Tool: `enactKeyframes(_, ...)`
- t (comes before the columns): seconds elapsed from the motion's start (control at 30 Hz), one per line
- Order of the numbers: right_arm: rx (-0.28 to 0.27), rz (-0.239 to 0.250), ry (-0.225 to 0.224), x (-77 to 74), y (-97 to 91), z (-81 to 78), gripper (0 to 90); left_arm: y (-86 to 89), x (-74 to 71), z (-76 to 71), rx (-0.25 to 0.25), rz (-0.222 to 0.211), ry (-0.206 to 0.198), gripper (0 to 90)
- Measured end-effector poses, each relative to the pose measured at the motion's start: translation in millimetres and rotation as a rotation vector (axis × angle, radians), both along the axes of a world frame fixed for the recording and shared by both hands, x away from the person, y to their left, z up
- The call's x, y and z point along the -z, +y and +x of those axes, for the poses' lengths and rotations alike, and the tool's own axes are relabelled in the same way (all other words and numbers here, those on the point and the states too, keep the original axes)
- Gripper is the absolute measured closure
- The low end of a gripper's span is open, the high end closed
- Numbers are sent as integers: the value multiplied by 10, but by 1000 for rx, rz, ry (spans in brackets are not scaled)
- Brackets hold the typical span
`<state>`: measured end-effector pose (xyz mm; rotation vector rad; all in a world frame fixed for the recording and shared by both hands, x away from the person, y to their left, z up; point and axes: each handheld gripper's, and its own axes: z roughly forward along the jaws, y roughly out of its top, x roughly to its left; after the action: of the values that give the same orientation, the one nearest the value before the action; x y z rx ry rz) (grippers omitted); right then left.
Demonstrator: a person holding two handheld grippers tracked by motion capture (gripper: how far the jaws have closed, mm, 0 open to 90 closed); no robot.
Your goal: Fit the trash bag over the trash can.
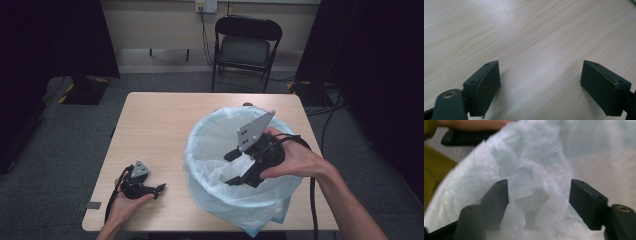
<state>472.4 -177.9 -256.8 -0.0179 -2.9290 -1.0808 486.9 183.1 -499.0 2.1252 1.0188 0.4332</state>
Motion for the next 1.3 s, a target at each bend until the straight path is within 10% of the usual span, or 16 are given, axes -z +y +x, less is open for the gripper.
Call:
enactKeyframes(0.73, 30, -496, -12, 778, 424, -10, 327, 0, 1, 1, 1, 1, -1, 157)
enactKeyframes(1.1, 6, -593, -29, 936, 475, -19, 322, 0, 3, 0, 0, -2, -4, 156)
enactKeyframes(1.3, -5, -506, -108, 792, 477, 2, 295, 10, 10, -9, 1, -4, -11, 156)
